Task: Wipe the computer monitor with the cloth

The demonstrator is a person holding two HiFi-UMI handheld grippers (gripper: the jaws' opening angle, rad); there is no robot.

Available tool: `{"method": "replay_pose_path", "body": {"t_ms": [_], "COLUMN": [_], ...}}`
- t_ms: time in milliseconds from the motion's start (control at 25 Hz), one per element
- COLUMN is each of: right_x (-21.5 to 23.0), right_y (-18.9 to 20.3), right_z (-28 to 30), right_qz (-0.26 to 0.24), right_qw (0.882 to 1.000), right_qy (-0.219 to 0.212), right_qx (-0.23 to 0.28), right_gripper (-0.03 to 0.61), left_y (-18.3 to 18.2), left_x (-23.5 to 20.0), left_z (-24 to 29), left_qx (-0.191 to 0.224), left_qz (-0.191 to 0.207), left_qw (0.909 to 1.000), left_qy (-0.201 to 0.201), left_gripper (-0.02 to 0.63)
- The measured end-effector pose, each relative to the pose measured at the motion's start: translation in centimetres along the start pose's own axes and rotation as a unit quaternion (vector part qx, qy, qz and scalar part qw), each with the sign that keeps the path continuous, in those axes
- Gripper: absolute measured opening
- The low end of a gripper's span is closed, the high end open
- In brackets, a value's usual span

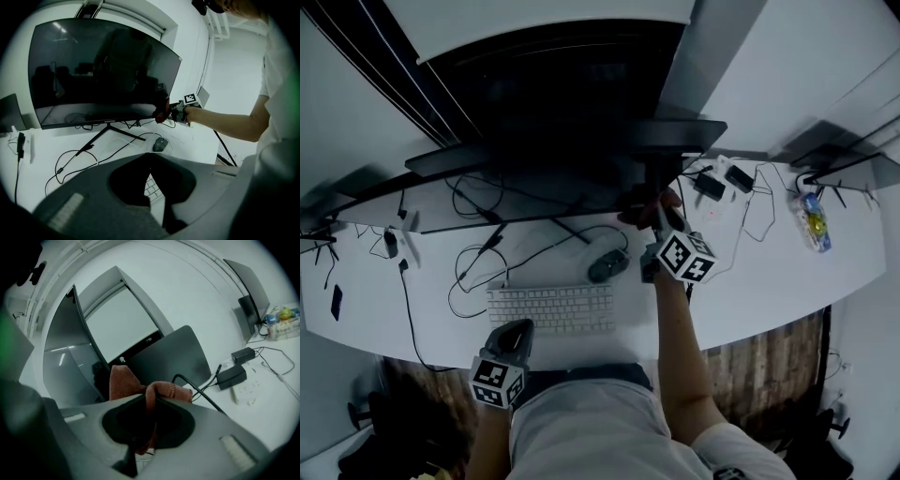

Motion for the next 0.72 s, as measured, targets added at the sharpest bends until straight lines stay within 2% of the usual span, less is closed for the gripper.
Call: {"method": "replay_pose_path", "body": {"t_ms": [200,360,520,720], "right_x": [1.5,2.3,2.9,2.9], "right_y": [1.7,3.2,4.8,6.5], "right_z": [1.8,2.6,3.2,3.8], "right_qz": [0.013,0.043,0.102,0.18], "right_qw": [1.0,0.998,0.994,0.983], "right_qy": [0.015,0.024,0.019,0.004], "right_qx": [-0.023,-0.026,-0.023,-0.021], "right_gripper": [0.048,0.048,0.048,0.046], "left_y": [0.9,1.5,2.0,2.6], "left_x": [-0.3,-0.4,-0.6,-0.8], "left_z": [0.4,0.5,0.5,0.4], "left_qx": [-0.011,-0.015,-0.02,-0.022], "left_qz": [-0.008,-0.016,-0.016,-0.022], "left_qw": [0.9999,0.9997,0.9996,0.9995], "left_qy": [-0.004,-0.005,-0.009,-0.009], "left_gripper": [0.009,0.009,0.009,0.009]}}
Point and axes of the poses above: the fingertips, and each gripper's own axes: z forward along the fingers, x to its right, y out of its underside, the point moved 10 cm from there along -z, backward along the fingers, and after that the axes turned 14 degrees about -x, right-handed, at the moved point
